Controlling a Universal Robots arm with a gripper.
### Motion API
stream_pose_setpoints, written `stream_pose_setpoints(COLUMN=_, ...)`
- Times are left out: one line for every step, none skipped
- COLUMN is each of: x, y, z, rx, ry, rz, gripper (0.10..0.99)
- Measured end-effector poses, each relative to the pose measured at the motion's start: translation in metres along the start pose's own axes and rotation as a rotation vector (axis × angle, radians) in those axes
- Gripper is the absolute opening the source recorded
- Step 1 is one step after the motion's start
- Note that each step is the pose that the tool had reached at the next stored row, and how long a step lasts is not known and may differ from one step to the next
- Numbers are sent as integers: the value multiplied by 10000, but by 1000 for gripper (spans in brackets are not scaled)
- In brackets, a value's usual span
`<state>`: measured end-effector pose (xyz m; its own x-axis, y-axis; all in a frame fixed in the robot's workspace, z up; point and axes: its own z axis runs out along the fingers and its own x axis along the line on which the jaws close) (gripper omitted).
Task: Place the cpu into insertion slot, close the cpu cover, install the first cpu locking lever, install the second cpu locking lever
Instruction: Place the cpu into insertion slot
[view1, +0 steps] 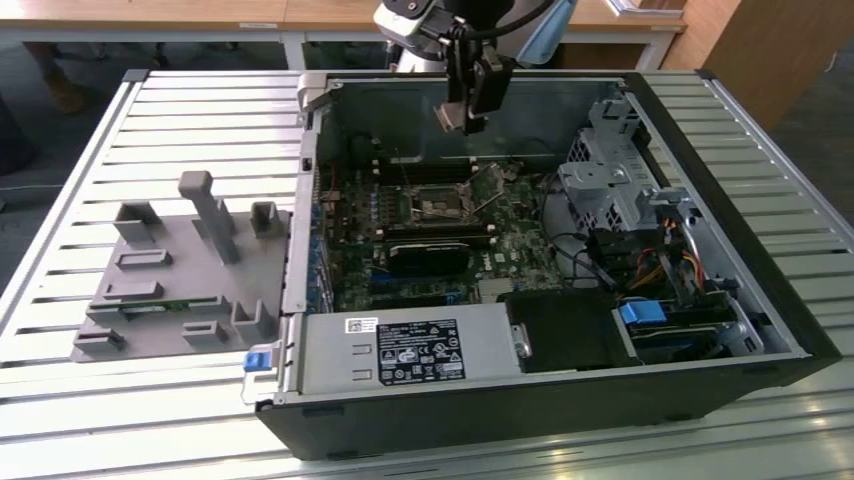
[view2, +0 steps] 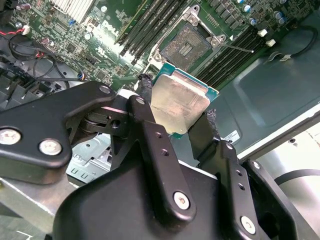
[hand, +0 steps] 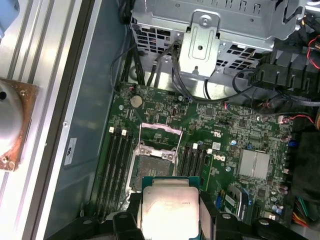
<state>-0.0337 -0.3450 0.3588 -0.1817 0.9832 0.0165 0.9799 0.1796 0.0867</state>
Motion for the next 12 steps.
stream_pose_setpoints(x=0, y=0, z=2, rx=0, ry=0, rz=-1, gripper=541)
stream_pose_setpoints(x=0, y=0, z=6, rx=0, ry=0, rz=0, gripper=541)
stream_pose_setpoints(x=0, y=-1, z=9, rx=0, ry=0, rz=0, gripper=541)
stream_pose_setpoints(x=0, y=-1, z=10, rx=0, ry=0, rz=0, gripper=541)
stream_pose_setpoints(x=0, y=-1, z=12, rx=0, ry=0, rz=0, gripper=541)
stream_pose_setpoints(x=0, y=-1, z=14, rx=-1, ry=0, rz=0, gripper=541)
stream_pose_setpoints(x=0, y=-1, z=17, rx=0, ry=1, rz=0, gripper=541)
stream_pose_setpoints(x=0, y=-2, z=19, rx=0, ry=1, rz=0, gripper=541)
stream_pose_setpoints(x=0, y=-2, z=21, rx=0, ry=0, rz=0, gripper=541)
stream_pose_setpoints(x=0, y=-2, z=24, rx=-1, ry=1, rz=0, gripper=541)
stream_pose_setpoints(x=0, y=-2, z=27, rx=-1, ry=1, rz=0, gripper=541)
stream_pose_setpoints(x=0, y=-2, z=30, rx=0, ry=1, rz=0, gripper=541)
